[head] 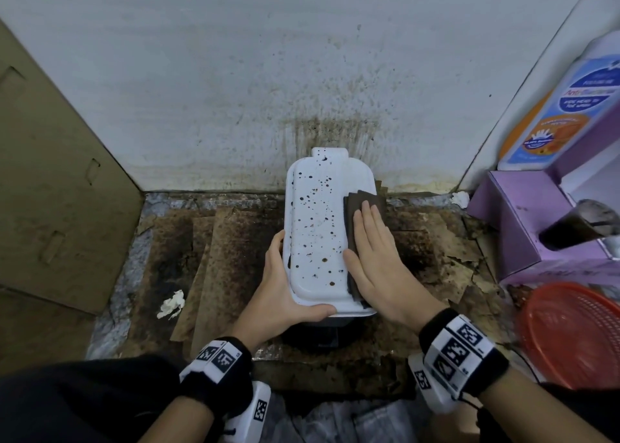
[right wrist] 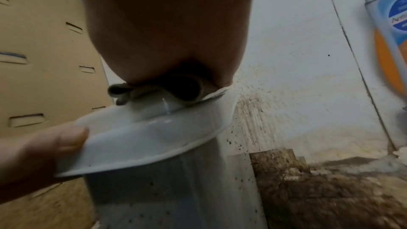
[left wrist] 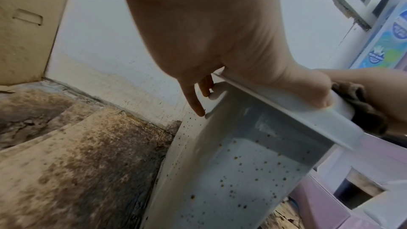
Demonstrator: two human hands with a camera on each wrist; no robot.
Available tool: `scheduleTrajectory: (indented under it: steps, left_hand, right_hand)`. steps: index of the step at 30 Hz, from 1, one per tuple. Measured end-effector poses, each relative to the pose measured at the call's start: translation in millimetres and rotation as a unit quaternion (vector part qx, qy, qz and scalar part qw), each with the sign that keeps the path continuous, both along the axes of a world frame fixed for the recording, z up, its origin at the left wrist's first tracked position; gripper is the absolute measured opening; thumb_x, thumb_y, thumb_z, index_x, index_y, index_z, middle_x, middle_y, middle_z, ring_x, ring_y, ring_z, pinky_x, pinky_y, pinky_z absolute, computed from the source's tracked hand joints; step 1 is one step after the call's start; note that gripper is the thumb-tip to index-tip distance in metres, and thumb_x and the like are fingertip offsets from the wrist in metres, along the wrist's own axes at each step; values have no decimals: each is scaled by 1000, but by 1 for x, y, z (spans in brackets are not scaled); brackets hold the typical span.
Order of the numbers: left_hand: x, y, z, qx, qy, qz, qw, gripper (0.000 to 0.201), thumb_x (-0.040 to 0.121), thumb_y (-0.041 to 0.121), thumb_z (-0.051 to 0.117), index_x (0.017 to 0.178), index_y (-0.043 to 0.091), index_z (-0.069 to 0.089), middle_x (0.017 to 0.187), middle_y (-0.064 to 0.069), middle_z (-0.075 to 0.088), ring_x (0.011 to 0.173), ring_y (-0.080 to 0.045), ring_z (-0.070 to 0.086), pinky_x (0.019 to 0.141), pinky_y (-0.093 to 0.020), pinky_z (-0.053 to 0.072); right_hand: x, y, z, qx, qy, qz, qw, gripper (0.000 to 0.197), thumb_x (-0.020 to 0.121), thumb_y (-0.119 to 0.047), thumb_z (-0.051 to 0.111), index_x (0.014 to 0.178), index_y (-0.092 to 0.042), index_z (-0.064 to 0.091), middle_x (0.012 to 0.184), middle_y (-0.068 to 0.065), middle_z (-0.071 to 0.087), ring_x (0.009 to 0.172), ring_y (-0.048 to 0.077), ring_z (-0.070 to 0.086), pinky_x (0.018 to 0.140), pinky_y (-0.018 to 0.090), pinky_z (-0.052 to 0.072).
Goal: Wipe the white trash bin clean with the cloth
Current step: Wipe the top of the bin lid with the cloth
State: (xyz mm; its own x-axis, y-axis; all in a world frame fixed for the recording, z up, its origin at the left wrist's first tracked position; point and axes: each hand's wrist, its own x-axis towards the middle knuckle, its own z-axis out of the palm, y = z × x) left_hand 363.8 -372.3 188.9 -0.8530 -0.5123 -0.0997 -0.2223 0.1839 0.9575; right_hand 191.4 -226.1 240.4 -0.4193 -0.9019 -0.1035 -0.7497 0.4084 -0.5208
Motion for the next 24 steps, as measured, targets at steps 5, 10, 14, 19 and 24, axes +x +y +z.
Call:
scheduleTrajectory:
  steps: [5,10,14,19,24]
  left_hand:
    - [1,-3,2,-4,-8,-5,1000,142,59,56,100,157,53,-3,167,22,16,153,-2,27,122,-48,39]
    - [1,-2,8,0,-9,-7,1000,141,60,57,99,157,54,-4,167,23,15,153,-1,26,122,-48,38]
    - [2,-2,7,1,-14,-1,1000,141,60,56,99,157,54,-3,167,22,18,153,-3,27,122,-50,38]
    - [2,-2,7,-16,-25,-1,1000,142,57,59,99,157,53,-1,165,25,22,150,-3,33,118,-51,42]
    - [2,-2,8,-14,-21,-6,1000,140,58,57,100,157,52,0,164,25,23,149,-1,34,116,-51,44]
  right_hand:
    - [-18,-18,0,5,29,18,999,70,111,-46,21,160,-13,-16,167,-1,-29,152,10,-30,128,41,-7]
    - [-69,-62,1,29,35,41,998,70,110,-47,18,160,-10,-15,168,3,-26,154,16,-26,128,45,-4]
    - [-103,-98,1,47,59,38,996,71,110,-45,17,160,-3,-11,169,12,-20,156,24,-20,128,49,0]
    - [-105,-96,-3,36,65,27,997,70,110,-44,17,160,-3,-10,169,12,-18,156,24,-19,128,47,-1]
    - [-67,-59,-1,2,23,12,1000,68,111,-45,20,161,-11,-14,168,3,-25,154,15,-25,128,39,-8]
